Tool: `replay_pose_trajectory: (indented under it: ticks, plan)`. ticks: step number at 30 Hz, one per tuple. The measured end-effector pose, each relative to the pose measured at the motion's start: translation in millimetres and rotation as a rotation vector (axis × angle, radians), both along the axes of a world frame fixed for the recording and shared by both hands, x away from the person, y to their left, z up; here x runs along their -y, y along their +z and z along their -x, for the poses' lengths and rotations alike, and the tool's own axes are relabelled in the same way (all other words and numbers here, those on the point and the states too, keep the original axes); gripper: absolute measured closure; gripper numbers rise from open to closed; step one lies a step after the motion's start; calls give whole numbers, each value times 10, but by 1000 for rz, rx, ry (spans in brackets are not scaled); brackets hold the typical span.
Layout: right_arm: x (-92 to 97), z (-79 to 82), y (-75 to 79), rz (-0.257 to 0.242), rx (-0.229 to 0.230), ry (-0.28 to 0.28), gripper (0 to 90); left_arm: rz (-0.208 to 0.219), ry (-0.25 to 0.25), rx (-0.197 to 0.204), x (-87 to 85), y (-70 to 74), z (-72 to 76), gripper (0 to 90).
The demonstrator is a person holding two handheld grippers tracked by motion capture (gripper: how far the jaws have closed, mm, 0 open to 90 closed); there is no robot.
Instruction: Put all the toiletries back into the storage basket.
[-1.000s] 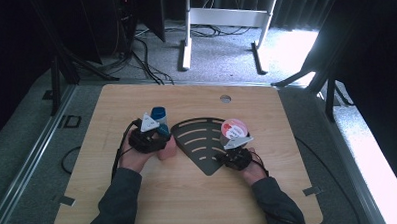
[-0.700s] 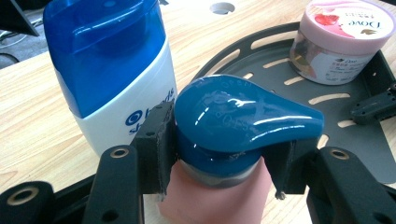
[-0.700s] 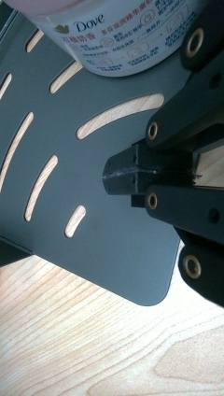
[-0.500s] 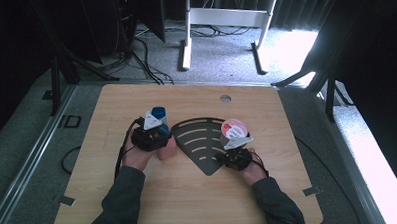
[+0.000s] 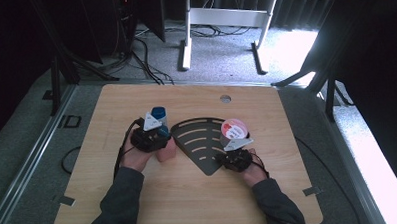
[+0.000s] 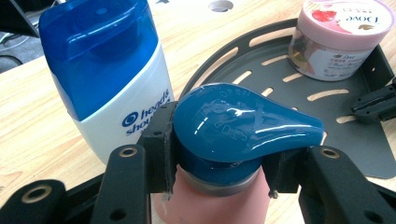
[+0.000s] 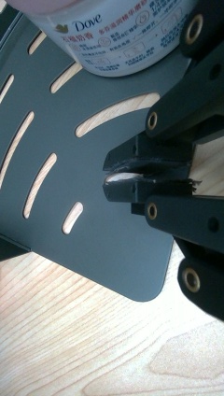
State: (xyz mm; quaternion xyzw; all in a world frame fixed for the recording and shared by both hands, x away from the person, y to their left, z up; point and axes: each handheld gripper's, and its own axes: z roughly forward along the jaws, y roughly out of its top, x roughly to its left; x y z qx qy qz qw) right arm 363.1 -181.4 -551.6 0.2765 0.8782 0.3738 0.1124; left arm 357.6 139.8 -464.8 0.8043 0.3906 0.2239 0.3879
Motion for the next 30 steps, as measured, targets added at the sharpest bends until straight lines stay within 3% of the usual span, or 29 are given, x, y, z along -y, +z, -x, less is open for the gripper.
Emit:
replay_pose_trajectory:
  ticks: [11,14,30]
  plan:
    - [69,102,59,-20,30,-24,787,9,-11,9,10,121,60,527]
    - [117,143,46,0,48,-28,736,7,-14,12,19,161,69,528]
    - [301,247,-2,33,49,-58,672,26,-43,16,96,303,48,528]
